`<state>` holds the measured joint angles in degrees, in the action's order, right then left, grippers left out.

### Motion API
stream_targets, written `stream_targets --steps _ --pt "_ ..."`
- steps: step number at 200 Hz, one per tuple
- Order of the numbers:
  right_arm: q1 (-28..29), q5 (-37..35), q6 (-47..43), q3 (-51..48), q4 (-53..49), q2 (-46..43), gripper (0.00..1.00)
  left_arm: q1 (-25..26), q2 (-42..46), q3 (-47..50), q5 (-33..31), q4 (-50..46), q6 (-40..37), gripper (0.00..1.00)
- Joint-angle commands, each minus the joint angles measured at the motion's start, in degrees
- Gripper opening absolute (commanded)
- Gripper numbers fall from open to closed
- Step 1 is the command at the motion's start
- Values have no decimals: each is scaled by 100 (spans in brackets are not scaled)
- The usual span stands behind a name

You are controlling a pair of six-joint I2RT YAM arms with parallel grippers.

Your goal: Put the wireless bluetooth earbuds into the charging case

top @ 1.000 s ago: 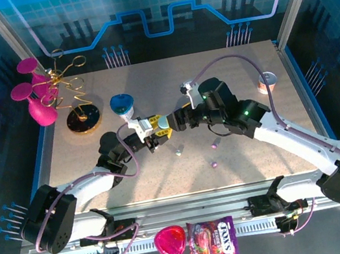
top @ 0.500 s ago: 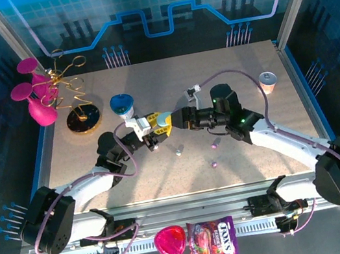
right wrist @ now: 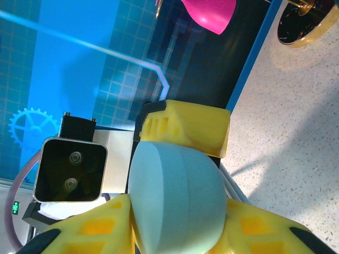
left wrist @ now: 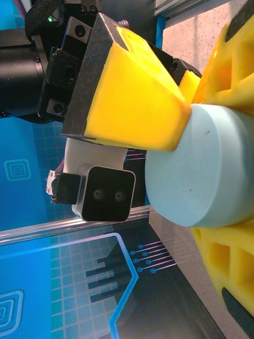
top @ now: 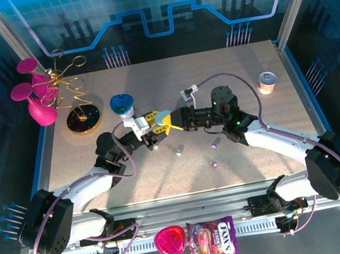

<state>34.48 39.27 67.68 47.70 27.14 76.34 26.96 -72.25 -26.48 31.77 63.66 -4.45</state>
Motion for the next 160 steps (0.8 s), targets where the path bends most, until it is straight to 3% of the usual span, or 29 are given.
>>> stream_targets --steps 1,36,97,160 --pt "-12 -140 77 -2 -7 155 34 73 191 -143 141 230 10 38" --pt "-20 -244 330 12 190 245 44 79 185 -129 156 271 32 38" --pt "-36 -192 570 -57 606 433 29 91 193 -112 127 255 7 39" --pt "-225 -374 419 -297 557 180 21 85 252 -61 53 112 -65 57"
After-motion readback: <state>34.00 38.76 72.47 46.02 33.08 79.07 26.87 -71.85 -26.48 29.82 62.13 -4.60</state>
